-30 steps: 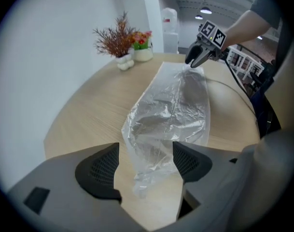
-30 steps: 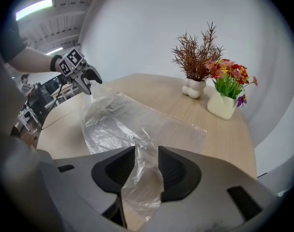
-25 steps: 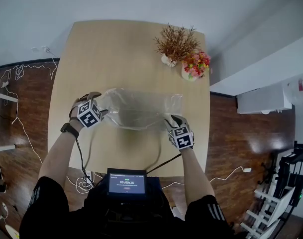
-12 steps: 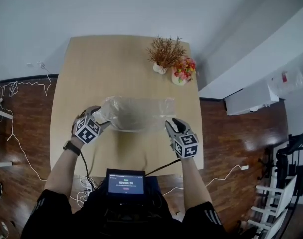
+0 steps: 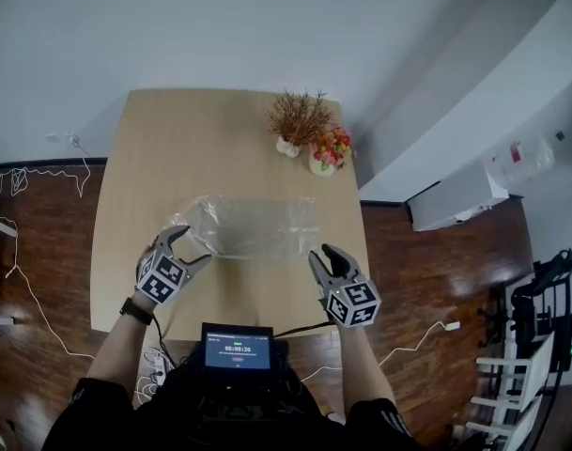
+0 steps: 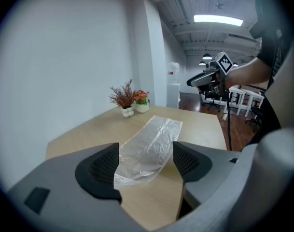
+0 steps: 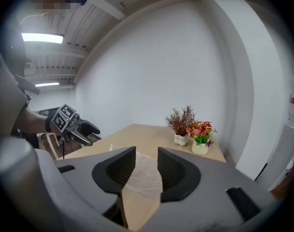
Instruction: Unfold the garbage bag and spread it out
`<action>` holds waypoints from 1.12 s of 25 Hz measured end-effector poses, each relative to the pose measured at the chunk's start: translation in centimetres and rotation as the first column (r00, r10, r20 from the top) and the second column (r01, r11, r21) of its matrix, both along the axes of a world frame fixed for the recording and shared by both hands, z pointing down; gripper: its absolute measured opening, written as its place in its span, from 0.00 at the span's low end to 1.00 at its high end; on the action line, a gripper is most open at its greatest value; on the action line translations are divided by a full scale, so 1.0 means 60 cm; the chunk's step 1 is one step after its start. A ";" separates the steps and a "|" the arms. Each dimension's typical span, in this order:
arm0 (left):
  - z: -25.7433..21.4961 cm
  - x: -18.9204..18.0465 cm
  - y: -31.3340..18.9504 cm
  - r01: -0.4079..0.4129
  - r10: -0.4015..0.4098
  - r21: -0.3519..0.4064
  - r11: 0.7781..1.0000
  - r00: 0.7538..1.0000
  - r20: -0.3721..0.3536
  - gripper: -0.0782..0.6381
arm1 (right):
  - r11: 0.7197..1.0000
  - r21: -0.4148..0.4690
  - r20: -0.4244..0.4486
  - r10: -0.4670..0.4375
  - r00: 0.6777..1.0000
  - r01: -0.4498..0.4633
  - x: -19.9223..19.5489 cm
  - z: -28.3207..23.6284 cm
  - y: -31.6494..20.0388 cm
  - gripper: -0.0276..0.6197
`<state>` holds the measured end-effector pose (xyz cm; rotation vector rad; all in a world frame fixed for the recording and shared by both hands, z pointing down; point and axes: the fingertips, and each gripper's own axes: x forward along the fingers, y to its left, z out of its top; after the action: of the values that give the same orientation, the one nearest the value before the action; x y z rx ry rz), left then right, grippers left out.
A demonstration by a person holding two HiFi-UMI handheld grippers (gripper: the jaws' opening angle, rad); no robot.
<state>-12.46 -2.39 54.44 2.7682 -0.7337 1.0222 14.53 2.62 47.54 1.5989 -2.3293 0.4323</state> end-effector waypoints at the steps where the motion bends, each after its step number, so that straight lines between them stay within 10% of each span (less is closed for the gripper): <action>1: -0.006 0.001 0.009 0.005 -0.005 0.006 1.000 1.000 -0.008 0.61 | 1.000 0.011 0.016 -0.003 1.000 0.003 0.000 -0.009 0.007 0.30; 28: -0.114 0.048 0.428 0.107 -0.102 0.044 0.993 0.988 -0.117 0.61 | 0.984 0.123 0.111 -0.142 0.984 0.128 -0.002 -0.084 0.353 0.28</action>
<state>-9.60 23.30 47.62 2.7684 -0.8884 0.8295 14.42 23.80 42.52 1.4891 -2.5772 0.3783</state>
